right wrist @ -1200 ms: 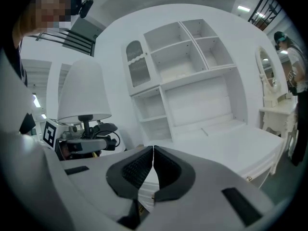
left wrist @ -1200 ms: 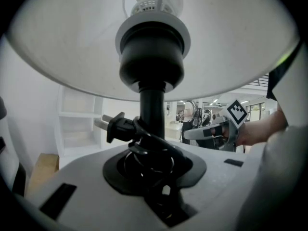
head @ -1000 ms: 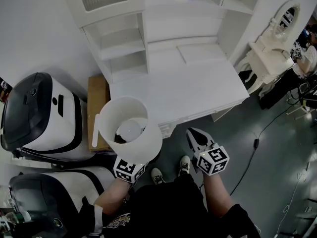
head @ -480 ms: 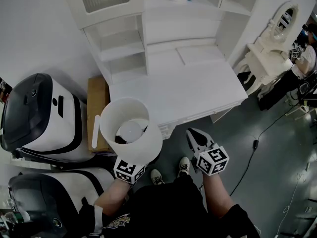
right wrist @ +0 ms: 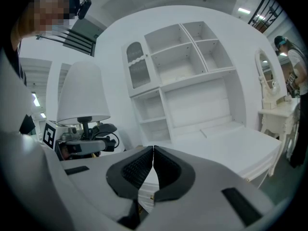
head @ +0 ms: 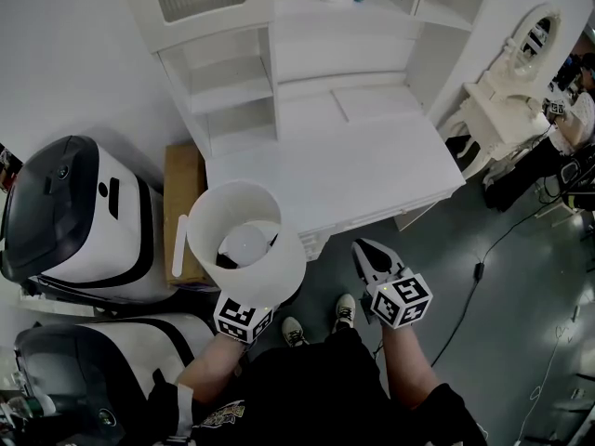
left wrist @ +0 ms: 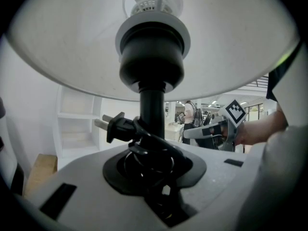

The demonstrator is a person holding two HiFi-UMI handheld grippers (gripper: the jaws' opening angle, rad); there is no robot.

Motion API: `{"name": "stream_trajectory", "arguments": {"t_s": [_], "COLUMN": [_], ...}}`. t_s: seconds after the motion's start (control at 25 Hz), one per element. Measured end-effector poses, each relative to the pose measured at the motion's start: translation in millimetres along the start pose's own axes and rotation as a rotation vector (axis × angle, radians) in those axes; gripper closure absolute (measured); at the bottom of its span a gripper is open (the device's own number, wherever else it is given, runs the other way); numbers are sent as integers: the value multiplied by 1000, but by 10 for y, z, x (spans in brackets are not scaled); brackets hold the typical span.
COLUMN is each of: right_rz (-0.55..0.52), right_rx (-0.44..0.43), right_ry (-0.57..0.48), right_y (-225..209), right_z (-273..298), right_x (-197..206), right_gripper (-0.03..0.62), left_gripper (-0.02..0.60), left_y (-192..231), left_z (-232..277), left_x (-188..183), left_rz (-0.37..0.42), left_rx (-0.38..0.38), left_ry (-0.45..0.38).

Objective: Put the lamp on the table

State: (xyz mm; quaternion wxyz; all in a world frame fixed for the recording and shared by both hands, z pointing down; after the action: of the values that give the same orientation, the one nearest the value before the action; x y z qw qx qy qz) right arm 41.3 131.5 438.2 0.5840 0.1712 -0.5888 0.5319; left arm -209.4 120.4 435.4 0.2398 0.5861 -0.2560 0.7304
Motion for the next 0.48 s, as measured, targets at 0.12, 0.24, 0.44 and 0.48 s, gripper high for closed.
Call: {"name": "stream_trajectory", "arguments": {"t_s": [0.12,0.24,0.44,0.48], "right_rz": [0,-1,4,4], "right_rx": [0,2,10,11], "right_ry": [3,3,3,3], "right_y": [6,-5,-26,-28], "right_z": [16,33,48,52], "right_x": [1,-13,-17,-21], "right_gripper": [568,568,568,568], "left_gripper": [469,469,469,469], "left_y": [17,45,78,85], "left_z": [-7,-5,-16,-17], "left_x": [-3,0,10,8], "left_rz": [0,0,1,1], "left_rx": [1,-2,-8,-8], "left_ry": [1,2,6,5]}}
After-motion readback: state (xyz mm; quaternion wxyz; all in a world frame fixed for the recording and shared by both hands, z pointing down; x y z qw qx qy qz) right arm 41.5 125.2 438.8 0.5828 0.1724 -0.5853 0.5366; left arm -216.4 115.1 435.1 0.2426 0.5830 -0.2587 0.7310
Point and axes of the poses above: the fingertips, and each gripper's own axes: z forward along the fingers, y to its left, x out of its underside, the point moved 9 cm from there along -z, backward along the fingers, and after that the axes turned 11 degrees about z, right-handed, at the moved point
